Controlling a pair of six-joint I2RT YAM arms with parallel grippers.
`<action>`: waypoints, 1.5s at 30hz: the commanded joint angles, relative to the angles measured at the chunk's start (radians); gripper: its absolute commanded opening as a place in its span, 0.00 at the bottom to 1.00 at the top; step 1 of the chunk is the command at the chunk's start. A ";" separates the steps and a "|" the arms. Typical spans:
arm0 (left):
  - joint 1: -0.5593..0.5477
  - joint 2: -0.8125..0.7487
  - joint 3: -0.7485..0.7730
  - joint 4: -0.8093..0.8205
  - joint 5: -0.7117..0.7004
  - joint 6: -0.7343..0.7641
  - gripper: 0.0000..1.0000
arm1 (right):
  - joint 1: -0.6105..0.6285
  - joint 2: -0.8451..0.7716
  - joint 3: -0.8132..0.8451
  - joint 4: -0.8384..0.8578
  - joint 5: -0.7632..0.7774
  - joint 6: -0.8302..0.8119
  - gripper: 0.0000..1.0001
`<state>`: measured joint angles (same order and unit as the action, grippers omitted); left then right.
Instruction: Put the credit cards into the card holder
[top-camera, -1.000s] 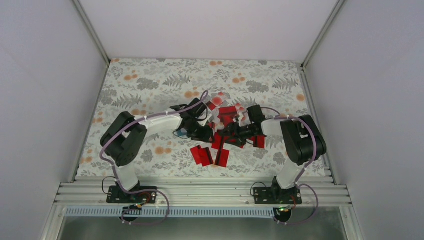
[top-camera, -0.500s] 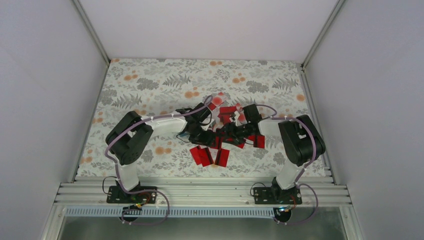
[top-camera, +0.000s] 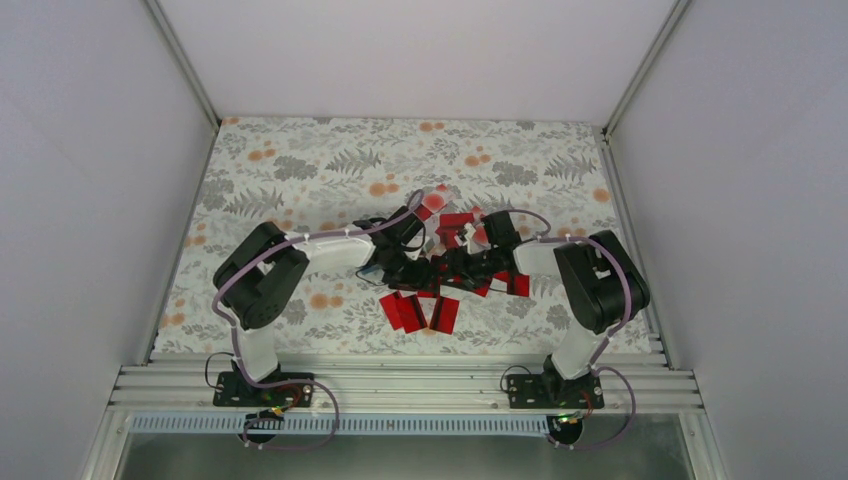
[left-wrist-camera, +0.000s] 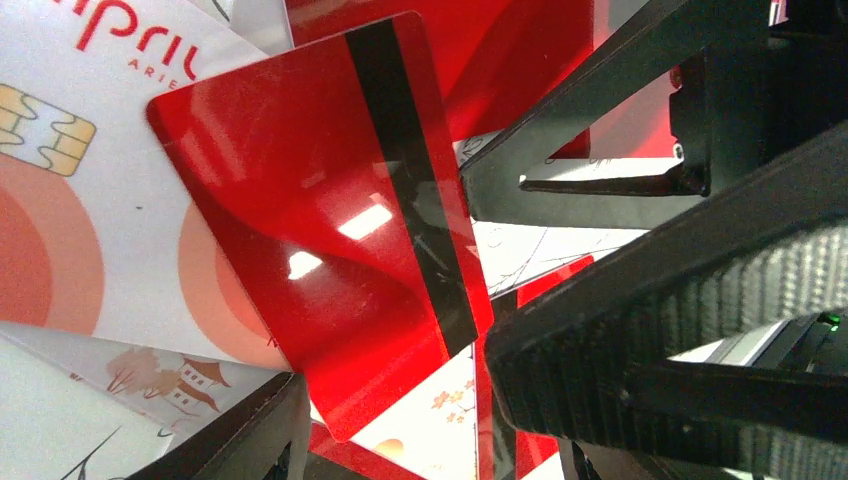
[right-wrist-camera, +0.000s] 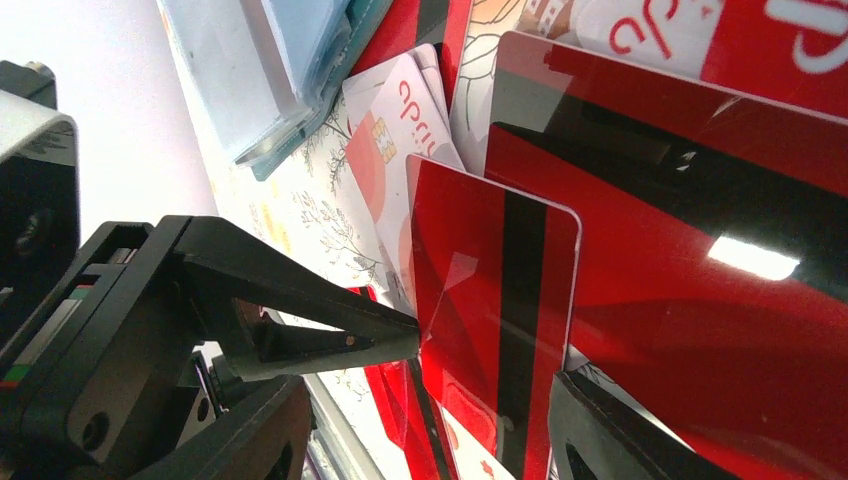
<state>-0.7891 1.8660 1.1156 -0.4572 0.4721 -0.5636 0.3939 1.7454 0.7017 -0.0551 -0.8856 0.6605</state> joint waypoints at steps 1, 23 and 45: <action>-0.013 0.041 -0.057 0.045 -0.007 -0.043 0.62 | 0.038 0.080 -0.070 -0.128 0.177 -0.015 0.62; 0.026 -0.229 -0.185 0.334 0.040 -0.184 0.62 | 0.056 0.095 -0.090 -0.116 0.174 -0.010 0.61; 0.036 -0.160 -0.198 0.069 -0.139 -0.144 0.69 | 0.079 0.123 -0.046 -0.132 0.160 -0.059 0.58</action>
<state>-0.7540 1.6611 0.9394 -0.3832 0.3244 -0.7174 0.4278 1.7615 0.7074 -0.0360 -0.8879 0.6262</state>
